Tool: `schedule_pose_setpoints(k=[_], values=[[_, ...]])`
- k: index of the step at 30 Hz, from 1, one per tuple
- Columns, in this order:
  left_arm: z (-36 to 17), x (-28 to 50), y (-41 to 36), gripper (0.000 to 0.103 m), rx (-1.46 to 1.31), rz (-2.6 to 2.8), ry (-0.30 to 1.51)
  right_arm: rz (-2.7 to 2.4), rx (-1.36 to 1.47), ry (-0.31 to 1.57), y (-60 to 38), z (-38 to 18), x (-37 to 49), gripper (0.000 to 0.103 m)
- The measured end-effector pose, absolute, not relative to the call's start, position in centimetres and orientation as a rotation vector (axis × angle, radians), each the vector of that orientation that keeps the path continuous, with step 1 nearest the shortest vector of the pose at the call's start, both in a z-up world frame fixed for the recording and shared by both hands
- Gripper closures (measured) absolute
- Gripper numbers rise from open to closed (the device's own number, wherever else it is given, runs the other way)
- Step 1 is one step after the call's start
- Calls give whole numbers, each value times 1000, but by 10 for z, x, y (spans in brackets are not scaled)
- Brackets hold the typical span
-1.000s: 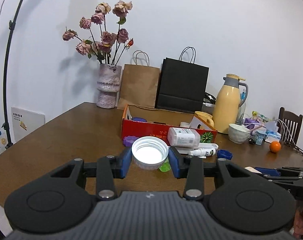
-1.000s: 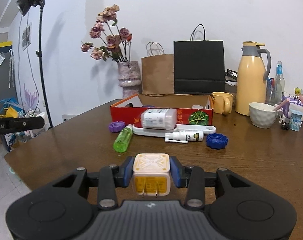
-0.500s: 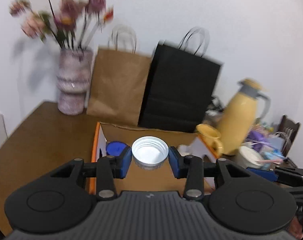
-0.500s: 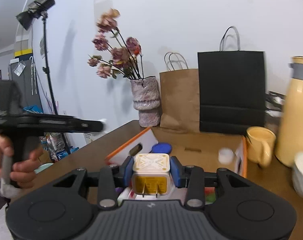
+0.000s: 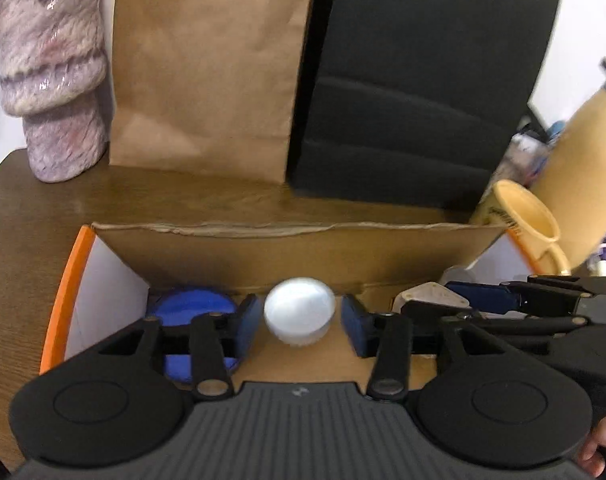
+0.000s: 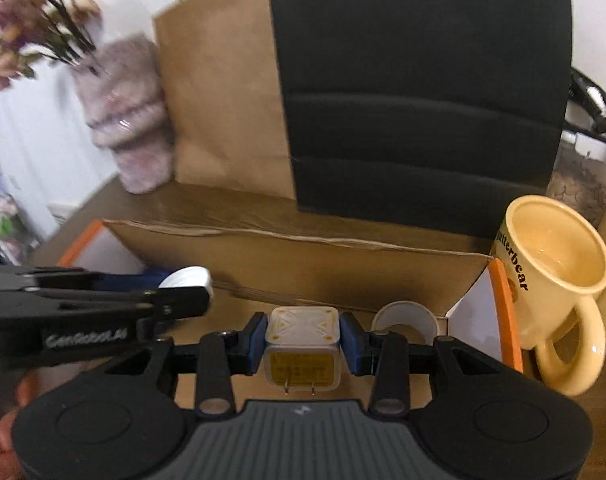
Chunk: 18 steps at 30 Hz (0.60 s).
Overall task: Organize rigid objects
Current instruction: 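Place the white cap and plug adapter into the red box and open both tools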
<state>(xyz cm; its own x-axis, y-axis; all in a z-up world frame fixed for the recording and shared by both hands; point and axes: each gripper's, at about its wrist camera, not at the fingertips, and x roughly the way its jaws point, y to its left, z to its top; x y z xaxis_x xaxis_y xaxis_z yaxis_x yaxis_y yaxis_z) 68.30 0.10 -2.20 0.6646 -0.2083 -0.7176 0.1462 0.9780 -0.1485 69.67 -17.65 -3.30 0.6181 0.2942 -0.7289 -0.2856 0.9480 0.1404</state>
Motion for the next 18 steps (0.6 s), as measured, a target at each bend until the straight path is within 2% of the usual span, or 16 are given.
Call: schedule_pose_setpoints(k=[1, 3, 6, 10, 14, 17, 18], values=[[-22, 684, 2, 43, -85, -184, 823, 328, 15, 850, -176, -36, 697, 62], [-18, 682, 8, 28, -99, -149, 796, 325, 33, 814, -179, -31, 691, 59], [0, 663, 16, 19, -98, -44, 728, 309, 56, 739, -186, -12, 675, 48], [38, 615, 23, 11, -63, -62, 639, 348, 76, 648, -194, 33, 631, 47], [73, 541, 26, 6, -7, -38, 559, 371, 36, 556, -204, 74, 573, 30], [86, 476, 20, 2, 108, -17, 416, 383, 21, 472, -212, 94, 518, 16], [87, 454, 18, 1, 143, -7, 375, 382, 16, 437, -214, 96, 499, 15]])
